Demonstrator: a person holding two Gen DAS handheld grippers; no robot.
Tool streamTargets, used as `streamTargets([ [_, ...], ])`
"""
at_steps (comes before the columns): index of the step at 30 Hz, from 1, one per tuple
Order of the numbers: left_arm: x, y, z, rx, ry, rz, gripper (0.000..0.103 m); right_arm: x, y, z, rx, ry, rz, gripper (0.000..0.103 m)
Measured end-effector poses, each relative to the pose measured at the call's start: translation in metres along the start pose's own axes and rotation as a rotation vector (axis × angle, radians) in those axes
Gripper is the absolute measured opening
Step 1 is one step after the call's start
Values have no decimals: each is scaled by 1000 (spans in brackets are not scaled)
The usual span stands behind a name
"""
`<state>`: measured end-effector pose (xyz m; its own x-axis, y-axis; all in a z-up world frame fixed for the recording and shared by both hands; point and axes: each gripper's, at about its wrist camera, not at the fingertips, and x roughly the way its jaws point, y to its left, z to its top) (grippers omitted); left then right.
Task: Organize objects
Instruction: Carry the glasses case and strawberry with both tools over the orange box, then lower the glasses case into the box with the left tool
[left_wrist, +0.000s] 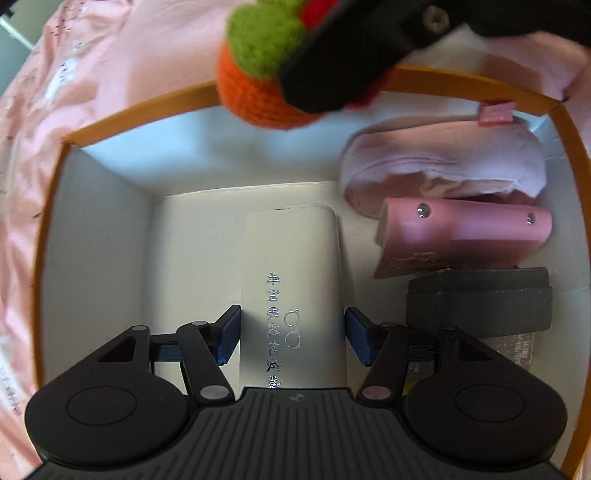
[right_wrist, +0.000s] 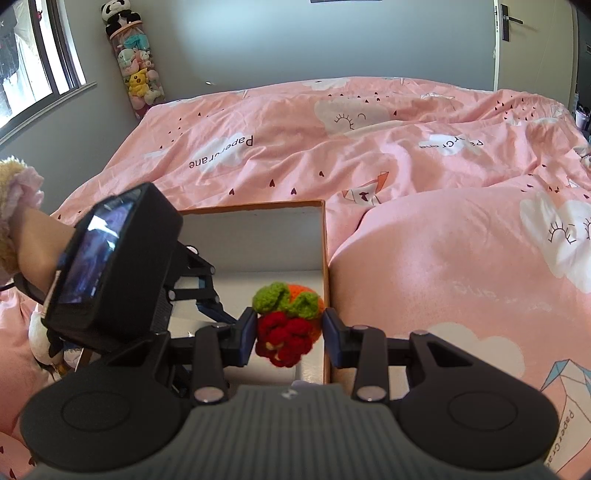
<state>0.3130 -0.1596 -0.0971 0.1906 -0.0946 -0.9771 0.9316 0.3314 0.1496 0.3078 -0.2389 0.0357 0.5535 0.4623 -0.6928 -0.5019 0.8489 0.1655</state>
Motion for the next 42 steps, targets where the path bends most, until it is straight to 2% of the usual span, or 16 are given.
streamTargets([
  [6,6,5,-6,-20,10,-72,70,3,3,-2,-5,13,-5,40],
  [16,-3,13,-19,-42,-11,-98,74,5,6,-5,-13,26,-4,40],
  [18,-3,17,-20,-64,4,-98,73,5,6,-5,-14,26,-4,40],
  [19,-2,19,-20,-80,19,-107,72,4,7,-5,-15,26,-3,40],
  [22,2,27,-25,-147,36,-143,58,5,7,-5,-22,27,-1,40],
  [25,4,33,-30,-199,34,-170,57,6,8,-7,-29,32,1,40],
  [31,5,21,-35,-123,66,-154,57,8,10,-6,-37,44,-1,40],
  [38,6,20,-46,-102,73,-148,58,10,13,-4,-52,57,1,40],
  [42,5,18,-52,-77,96,-134,58,17,17,1,-103,88,-2,40],
])
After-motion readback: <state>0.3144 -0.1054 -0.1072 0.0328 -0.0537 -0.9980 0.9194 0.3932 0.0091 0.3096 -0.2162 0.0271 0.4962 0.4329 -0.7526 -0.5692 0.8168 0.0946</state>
